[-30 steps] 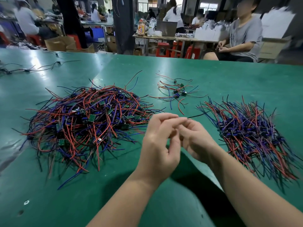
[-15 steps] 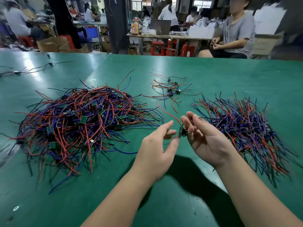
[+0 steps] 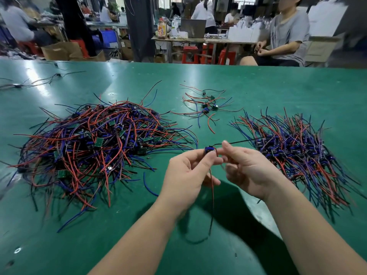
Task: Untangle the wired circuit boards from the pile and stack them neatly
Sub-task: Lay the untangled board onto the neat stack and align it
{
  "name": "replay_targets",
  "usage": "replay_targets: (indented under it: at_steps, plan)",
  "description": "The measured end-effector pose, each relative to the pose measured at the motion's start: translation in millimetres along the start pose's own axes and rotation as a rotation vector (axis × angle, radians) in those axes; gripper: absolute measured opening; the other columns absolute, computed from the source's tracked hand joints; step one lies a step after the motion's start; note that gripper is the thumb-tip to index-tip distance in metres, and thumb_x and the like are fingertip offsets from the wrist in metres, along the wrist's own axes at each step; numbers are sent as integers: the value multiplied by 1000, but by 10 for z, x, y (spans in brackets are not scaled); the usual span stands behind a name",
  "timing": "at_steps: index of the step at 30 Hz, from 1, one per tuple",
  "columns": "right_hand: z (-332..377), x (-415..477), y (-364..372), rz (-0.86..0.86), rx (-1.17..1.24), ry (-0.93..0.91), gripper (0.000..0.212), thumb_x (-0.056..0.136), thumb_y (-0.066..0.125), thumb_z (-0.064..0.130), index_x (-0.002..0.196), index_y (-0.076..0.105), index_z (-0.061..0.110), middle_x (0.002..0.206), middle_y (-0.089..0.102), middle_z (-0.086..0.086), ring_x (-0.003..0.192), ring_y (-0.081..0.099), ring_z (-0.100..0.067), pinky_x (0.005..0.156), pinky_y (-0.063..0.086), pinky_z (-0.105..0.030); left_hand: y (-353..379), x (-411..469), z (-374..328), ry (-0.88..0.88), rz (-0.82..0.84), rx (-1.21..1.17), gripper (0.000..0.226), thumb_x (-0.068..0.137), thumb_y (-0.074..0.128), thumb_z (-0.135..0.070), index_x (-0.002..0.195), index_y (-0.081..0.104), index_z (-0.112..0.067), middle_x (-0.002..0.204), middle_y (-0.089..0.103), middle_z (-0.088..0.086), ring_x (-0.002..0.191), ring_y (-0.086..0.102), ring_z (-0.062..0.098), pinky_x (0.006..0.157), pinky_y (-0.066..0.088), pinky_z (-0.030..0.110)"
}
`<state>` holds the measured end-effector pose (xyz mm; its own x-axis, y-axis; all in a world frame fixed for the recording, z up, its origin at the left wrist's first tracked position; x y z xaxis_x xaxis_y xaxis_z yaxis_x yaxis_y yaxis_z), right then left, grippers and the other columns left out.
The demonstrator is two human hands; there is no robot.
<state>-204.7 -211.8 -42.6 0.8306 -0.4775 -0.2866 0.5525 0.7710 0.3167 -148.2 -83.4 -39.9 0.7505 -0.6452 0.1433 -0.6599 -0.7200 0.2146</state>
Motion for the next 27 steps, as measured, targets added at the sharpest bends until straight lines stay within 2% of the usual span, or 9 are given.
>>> replay_targets:
  at_steps: [3, 7, 10, 13, 17, 20, 22, 24, 27]
  plan:
    - [-31, -44, 6, 35, -158, 78, 37, 54, 76, 42, 74, 66, 13, 57, 55, 3, 39, 41, -5, 38, 34, -14, 20, -10, 17, -127, 34, -148, 26, 76, 62, -32, 92, 70, -13, 88, 75, 6, 38, 50, 5, 44, 43, 16]
    - [27, -29, -19, -60, -71, -31, 37, 58, 75, 33, 71, 45, 15, 58, 63, -5, 41, 55, -11, 37, 37, -14, 13, -30, 37, -228, 30, -224, 27, 79, 62, -30, 97, 68, -11, 90, 75, 4, 40, 54, 4, 44, 45, 16]
    - [51, -48, -4, 20, -103, -80, 30, 66, 68, 37, 69, 59, 9, 68, 70, -9, 48, 62, -15, 40, 41, -16, -14, -26, 49, -278, 15, -230, 21, 83, 62, -28, 97, 69, -13, 91, 75, 0, 46, 60, 7, 46, 47, 16]
    - [21, -63, 66, 133, -162, -118, 31, 70, 65, 40, 73, 76, 11, 77, 73, -9, 58, 64, -13, 49, 44, -17, -34, -21, 59, -298, 21, -229, 24, 73, 66, -34, 87, 74, -16, 88, 75, 0, 48, 63, 11, 48, 49, 18]
    - [-29, -31, 90, 150, -87, -96, 34, 64, 71, 40, 81, 76, 11, 77, 69, -3, 63, 58, -10, 50, 40, -16, -16, -20, 85, -349, 57, -196, 27, 75, 66, -35, 90, 74, -15, 90, 75, 3, 45, 61, 12, 46, 47, 17]
    - [-36, -15, 128, 171, -39, -80, 27, 64, 72, 29, 85, 76, 12, 77, 65, -4, 64, 56, -12, 57, 42, -21, -5, -19, 96, -379, 92, -176, 22, 83, 63, -33, 84, 76, -16, 90, 75, 4, 46, 61, 12, 47, 47, 17]
    - [5, 30, 185, 164, 4, -78, 23, 65, 70, 18, 84, 71, 6, 71, 66, -6, 58, 57, -14, 60, 48, -27, -30, 1, 110, -390, 94, -148, 28, 91, 56, -35, 89, 74, -14, 90, 75, 4, 50, 64, 13, 47, 48, 18]
    - [101, 118, 223, 120, -12, -79, 21, 66, 70, 13, 85, 65, 4, 65, 66, -5, 51, 56, -10, 53, 48, -21, -69, 25, 115, -400, 46, -122, 35, 96, 47, -39, 95, 68, -11, 85, 76, 3, 52, 67, 14, 45, 49, 18]
    - [459, 350, 257, 31, -126, -127, 8, 79, 69, 6, 82, 62, 6, 63, 63, -6, 42, 51, -4, 42, 43, -13, -175, 105, 162, -415, -110, -61, 41, 100, 39, -39, 99, 63, -5, 77, 74, 4, 57, 68, 17, 49, 53, 23]
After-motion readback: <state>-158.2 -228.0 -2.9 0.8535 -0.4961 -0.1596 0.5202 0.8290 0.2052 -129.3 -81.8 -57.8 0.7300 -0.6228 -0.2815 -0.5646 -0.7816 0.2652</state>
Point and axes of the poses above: each hand's wrist, its own x-axis towards the middle knuckle, its own y-axis out of the palm, z = x × y, the point moved 4 cm from there along x, towards the middle knuckle
